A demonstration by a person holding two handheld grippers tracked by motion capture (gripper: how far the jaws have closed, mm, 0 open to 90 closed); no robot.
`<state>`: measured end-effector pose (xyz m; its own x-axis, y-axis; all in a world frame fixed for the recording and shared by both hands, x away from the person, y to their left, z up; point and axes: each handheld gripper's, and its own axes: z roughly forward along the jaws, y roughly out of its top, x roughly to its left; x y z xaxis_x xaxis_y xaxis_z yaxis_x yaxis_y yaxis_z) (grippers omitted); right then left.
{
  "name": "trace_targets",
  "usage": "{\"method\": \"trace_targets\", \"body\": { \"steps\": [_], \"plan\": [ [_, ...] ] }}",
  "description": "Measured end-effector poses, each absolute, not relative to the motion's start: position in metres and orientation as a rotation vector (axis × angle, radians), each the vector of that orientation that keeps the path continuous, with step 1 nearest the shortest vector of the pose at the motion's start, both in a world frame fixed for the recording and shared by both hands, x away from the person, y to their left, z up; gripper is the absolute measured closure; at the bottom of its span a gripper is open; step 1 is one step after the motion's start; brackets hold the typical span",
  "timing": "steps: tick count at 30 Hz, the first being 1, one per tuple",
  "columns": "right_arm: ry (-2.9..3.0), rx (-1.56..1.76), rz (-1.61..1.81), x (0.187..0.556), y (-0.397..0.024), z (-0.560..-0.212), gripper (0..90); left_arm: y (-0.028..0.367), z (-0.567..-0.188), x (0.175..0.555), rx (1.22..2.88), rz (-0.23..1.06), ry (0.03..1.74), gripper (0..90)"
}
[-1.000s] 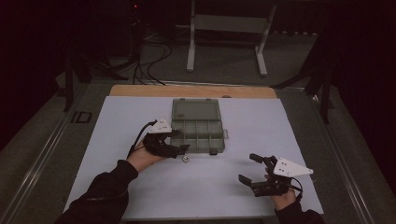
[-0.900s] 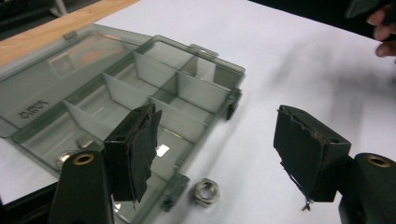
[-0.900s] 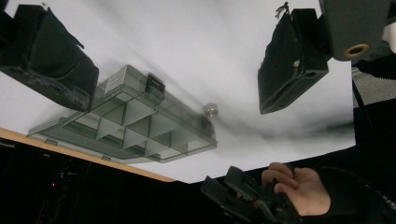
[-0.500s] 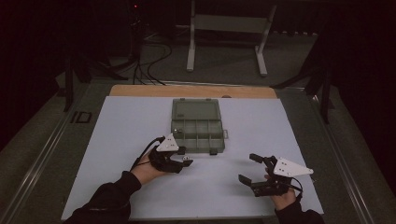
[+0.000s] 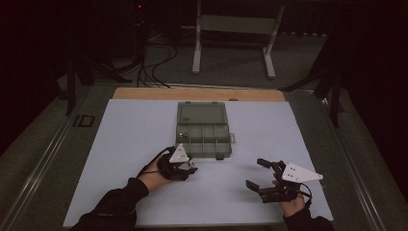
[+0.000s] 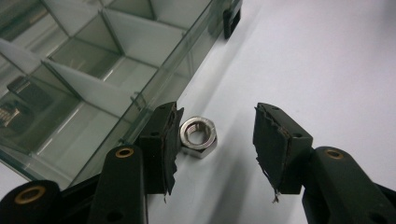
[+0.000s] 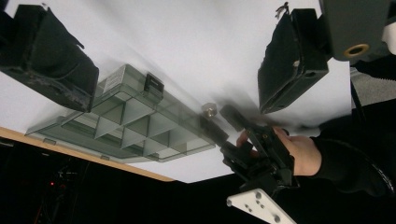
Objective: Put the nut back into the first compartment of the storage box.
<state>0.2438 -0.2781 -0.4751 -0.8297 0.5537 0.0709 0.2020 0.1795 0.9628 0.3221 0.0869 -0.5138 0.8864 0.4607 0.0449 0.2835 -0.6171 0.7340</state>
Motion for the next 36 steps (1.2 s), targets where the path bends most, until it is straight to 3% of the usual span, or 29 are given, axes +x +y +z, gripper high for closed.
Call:
{"method": "trace_targets", "body": {
  "steps": [15,20,36],
  "plan": [
    [2.166,0.714,1.694,0.243,-0.278,-0.475,12.5,0.079,-0.522,0.326,2.314,0.305,0.504,57.1],
    [2.163,0.715,1.694,0.244,-0.278,-0.475,12.4,0.077,-0.521,0.329,2.308,0.279,0.541,69.6],
    [2.16,0.718,1.695,0.243,-0.279,-0.474,12.5,0.077,-0.479,0.32,2.254,0.307,0.478,70.3]
  ]
}}
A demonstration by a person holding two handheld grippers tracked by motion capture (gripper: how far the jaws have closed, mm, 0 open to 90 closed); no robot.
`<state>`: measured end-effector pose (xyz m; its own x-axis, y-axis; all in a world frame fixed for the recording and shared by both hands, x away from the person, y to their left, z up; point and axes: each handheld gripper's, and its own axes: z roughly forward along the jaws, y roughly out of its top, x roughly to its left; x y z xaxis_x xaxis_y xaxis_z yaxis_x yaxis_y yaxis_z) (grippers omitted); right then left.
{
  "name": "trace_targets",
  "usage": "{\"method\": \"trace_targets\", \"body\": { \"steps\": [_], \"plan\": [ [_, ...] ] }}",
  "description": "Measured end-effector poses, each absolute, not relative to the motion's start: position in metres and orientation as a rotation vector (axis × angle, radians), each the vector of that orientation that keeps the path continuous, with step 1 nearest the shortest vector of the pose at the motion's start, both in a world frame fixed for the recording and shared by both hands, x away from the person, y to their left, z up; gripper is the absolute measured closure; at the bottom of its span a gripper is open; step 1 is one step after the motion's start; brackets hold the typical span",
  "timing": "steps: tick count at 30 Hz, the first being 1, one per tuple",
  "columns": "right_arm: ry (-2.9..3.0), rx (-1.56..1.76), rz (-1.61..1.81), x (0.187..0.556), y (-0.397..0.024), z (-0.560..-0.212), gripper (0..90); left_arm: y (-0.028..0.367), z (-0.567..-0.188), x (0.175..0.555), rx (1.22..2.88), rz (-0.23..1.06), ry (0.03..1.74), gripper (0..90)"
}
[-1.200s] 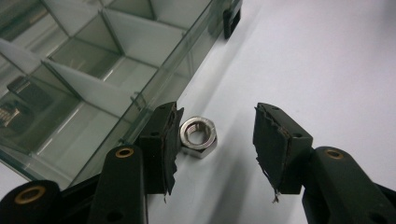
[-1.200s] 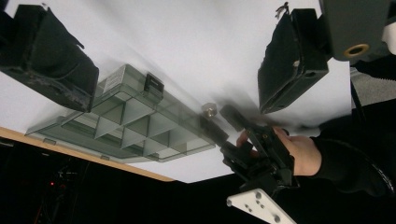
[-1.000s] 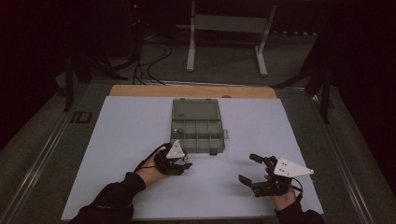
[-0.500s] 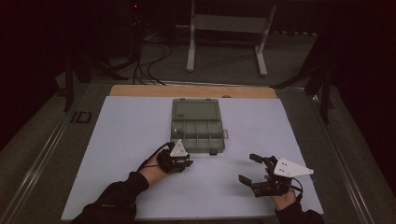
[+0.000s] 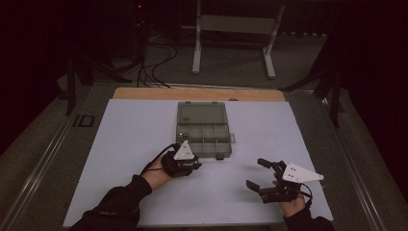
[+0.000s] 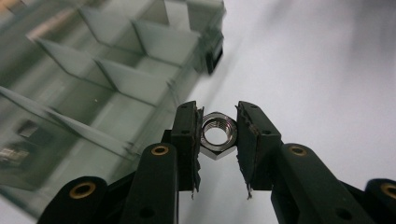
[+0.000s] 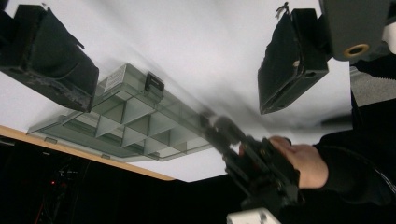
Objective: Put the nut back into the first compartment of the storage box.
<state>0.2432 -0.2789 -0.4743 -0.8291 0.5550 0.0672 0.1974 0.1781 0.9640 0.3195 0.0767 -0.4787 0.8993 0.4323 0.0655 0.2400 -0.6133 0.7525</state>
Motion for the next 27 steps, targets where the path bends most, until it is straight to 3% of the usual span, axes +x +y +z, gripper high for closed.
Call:
{"method": "trace_targets", "body": {
  "steps": [15,27],
  "plan": [
    [2.165,0.714,1.693,0.244,-0.278,-0.475,12.5,0.108,-0.407,0.342,2.114,0.471,0.552,70.3],
    [2.171,0.721,1.695,0.244,-0.277,-0.475,12.4,0.121,-0.406,0.381,2.015,0.523,0.734,70.3]
  ]
}}
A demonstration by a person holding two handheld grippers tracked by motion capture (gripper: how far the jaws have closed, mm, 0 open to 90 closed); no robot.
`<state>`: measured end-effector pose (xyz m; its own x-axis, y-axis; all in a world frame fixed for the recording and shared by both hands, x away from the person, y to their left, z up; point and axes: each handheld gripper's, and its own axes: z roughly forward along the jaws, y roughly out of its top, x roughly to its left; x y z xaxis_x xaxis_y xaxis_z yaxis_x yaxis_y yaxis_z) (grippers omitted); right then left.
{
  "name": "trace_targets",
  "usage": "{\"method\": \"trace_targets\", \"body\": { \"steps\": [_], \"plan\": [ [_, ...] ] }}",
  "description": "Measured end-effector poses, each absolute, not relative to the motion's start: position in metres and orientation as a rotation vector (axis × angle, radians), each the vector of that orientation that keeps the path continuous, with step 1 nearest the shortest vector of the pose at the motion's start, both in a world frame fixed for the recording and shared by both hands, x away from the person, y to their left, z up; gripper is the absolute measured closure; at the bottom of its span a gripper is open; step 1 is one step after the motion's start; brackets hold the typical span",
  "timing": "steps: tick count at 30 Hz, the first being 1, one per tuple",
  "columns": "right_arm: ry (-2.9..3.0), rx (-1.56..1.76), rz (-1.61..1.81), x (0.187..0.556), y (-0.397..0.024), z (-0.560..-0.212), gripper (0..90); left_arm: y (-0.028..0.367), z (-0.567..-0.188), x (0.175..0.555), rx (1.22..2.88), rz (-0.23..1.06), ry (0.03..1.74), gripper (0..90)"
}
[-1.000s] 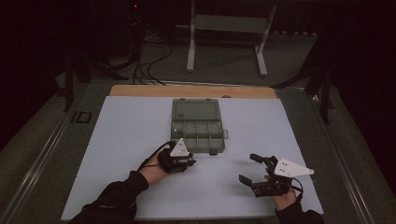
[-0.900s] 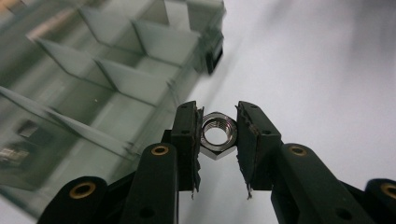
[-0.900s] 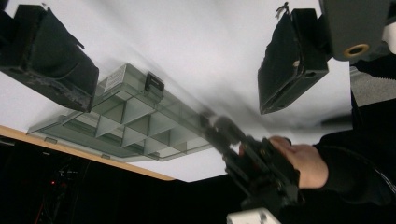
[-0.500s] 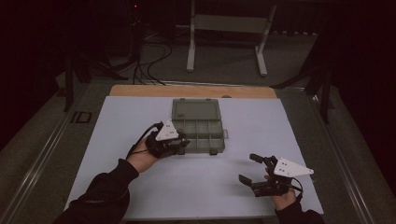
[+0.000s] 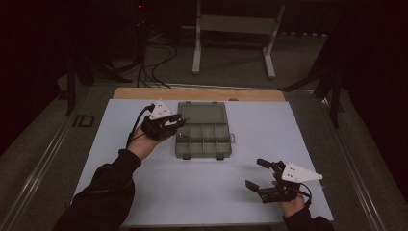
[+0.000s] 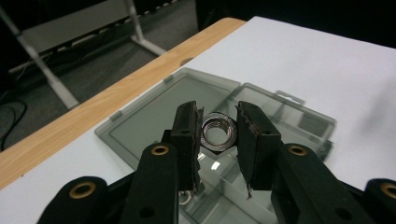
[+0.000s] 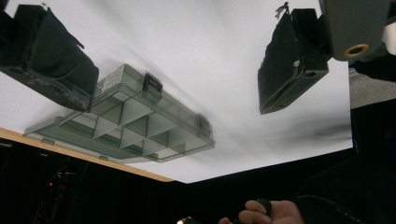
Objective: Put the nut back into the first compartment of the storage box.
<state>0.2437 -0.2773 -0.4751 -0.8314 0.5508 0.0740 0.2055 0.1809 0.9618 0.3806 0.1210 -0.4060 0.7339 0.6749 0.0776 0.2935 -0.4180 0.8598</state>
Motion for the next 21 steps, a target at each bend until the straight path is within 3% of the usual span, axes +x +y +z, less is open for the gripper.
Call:
{"method": "trace_targets", "body": {
  "steps": [21],
  "plan": [
    [2.174,0.716,1.702,0.244,-0.277,-0.475,12.4,0.11,-0.464,0.413,2.047,0.454,0.914,70.2]
  ]
}}
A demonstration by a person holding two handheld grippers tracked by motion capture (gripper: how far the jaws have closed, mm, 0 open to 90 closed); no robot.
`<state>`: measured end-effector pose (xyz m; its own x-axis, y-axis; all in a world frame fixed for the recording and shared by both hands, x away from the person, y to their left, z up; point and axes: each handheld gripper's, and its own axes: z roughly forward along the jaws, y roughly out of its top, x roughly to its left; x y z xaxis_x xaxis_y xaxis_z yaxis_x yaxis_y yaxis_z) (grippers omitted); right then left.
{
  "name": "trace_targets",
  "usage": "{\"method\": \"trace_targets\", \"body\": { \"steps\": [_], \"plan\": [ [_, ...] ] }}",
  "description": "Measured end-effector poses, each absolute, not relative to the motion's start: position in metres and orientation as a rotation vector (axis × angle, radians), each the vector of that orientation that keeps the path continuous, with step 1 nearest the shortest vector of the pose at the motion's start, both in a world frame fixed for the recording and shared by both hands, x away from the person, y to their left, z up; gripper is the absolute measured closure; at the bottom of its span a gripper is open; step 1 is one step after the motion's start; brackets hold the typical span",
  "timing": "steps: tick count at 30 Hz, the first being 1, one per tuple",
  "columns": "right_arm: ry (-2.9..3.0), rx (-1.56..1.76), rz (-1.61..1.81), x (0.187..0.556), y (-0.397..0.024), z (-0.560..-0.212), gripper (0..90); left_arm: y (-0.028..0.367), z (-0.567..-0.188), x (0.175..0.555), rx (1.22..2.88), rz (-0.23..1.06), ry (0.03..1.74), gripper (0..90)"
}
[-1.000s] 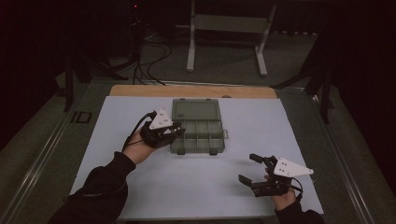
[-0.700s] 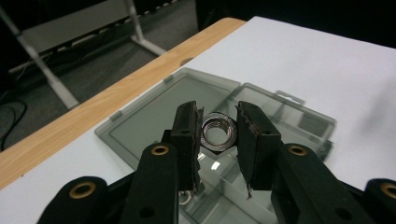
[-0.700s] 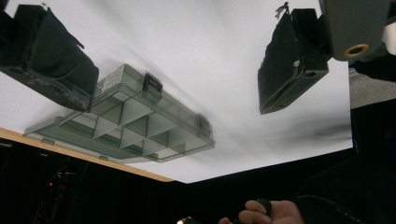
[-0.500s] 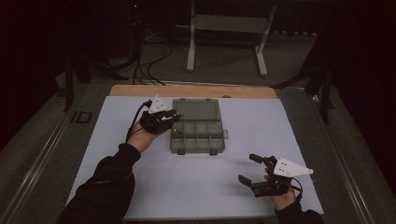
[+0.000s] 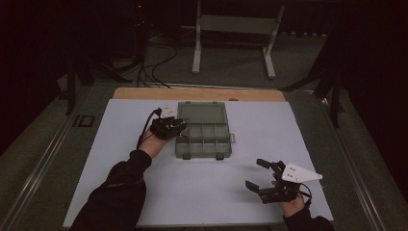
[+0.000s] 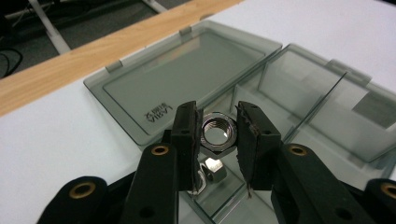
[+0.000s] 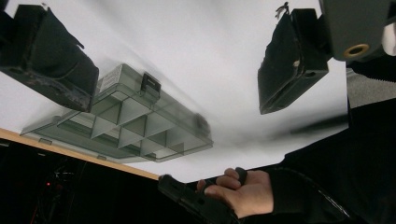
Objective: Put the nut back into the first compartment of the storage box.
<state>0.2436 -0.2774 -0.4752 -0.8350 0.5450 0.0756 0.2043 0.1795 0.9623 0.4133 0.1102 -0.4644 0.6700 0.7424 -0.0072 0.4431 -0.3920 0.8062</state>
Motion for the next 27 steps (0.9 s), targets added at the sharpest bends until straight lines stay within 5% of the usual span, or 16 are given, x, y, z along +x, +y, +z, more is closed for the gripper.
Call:
{"method": "trace_targets", "body": {
  "steps": [8,16,21,27],
  "plan": [
    [2.176,0.715,1.703,0.244,-0.277,-0.476,12.4,0.107,-0.48,0.417,2.069,0.431,0.934,69.4],
    [2.174,0.717,1.703,0.244,-0.278,-0.475,12.4,0.117,-0.473,0.415,2.023,0.413,1.006,20.5],
    [2.173,0.719,1.702,0.243,-0.278,-0.475,12.5,0.124,-0.467,0.402,2.025,0.352,0.931,5.1],
    [2.172,0.721,1.699,0.244,-0.278,-0.475,12.4,0.137,-0.459,0.379,1.985,0.298,0.866,1.7]
  ]
}}
